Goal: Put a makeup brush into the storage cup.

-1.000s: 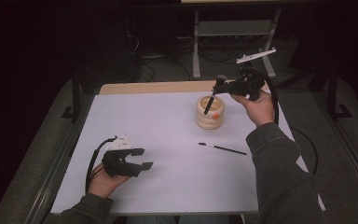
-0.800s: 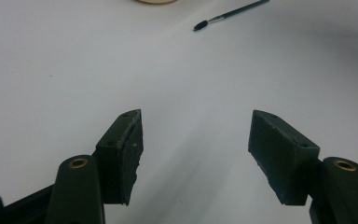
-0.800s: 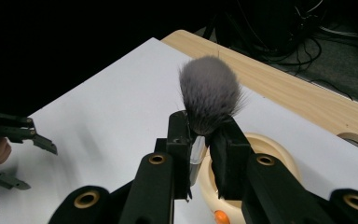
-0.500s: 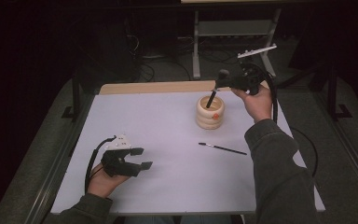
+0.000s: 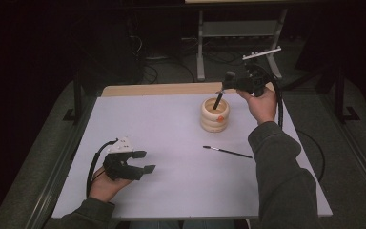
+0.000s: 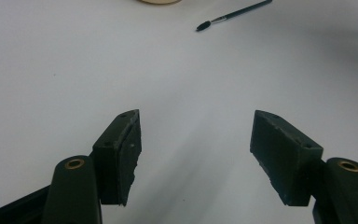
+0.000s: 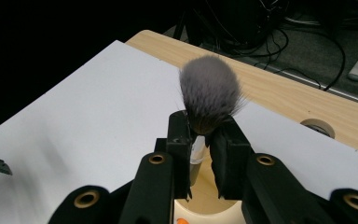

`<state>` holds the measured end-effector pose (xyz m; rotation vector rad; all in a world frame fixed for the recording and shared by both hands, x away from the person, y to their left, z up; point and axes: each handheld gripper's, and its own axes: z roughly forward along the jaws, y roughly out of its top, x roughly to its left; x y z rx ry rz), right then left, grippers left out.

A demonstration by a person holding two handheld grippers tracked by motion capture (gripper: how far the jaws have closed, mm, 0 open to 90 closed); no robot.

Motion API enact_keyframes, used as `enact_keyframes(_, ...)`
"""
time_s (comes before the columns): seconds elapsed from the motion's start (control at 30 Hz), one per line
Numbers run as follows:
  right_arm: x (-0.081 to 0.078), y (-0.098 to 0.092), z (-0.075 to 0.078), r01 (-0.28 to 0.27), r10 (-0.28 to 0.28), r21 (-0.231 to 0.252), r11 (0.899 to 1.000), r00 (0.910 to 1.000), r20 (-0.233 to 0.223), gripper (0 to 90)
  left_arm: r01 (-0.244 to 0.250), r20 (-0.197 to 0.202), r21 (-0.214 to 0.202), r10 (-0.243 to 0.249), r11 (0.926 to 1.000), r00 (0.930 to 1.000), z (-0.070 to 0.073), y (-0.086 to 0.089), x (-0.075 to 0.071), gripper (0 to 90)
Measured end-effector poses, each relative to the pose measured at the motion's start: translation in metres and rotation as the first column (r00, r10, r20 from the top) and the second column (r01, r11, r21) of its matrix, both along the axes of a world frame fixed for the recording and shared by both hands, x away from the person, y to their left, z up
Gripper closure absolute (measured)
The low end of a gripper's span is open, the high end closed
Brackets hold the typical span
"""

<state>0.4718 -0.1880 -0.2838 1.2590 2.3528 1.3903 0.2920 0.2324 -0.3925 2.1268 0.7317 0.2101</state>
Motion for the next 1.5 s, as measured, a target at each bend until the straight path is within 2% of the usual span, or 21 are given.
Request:
enact_keyframes(0.47,0.002,0.001,-0.01,0.026,-0.026,0.002,1.0,0.9996,0.006,77.3,-0.008,0.001,-0.008,0.008,0.9999,1.0,0.0,0.0,0.0,32.8)
enact_keyframes(0.67,0.002,0.0,-0.017,0.037,-0.037,0.01,0.999,0.9993,-0.013,77.3,-0.004,0.001,0.006,0.004,1.0,1.0,0.0,0.0,0.0,32.6)
enact_keyframes(0.83,0.002,-0.001,-0.021,0.048,-0.048,0.013,0.999,0.9987,-0.019,77.3,-0.01,0.002,-0.001,0.01,1.0,0.9999,0.0,0.0,0.001,32.5)
enact_keyframes(0.97,0.003,-0.001,-0.026,0.049,-0.049,0.013,0.999,0.9988,-0.009,77.2,-0.012,0.001,-0.002,0.012,0.9999,0.9999,0.0,0.0,0.0,32.4)
enact_keyframes(1.27,0.002,0.001,-0.034,0.052,-0.052,0.005,0.999,0.9984,-0.023,77.2,-0.006,0.001,0.006,0.006,1.0,1.0,0.0,0.001,0.001,32.3)
enact_keyframes(1.5,0.001,0.006,-0.034,0.045,-0.045,0.002,0.999,0.9987,-0.023,77.2,-0.01,-0.006,0.0,0.01,0.9999,0.9999,-0.001,0.001,0.002,32.3)
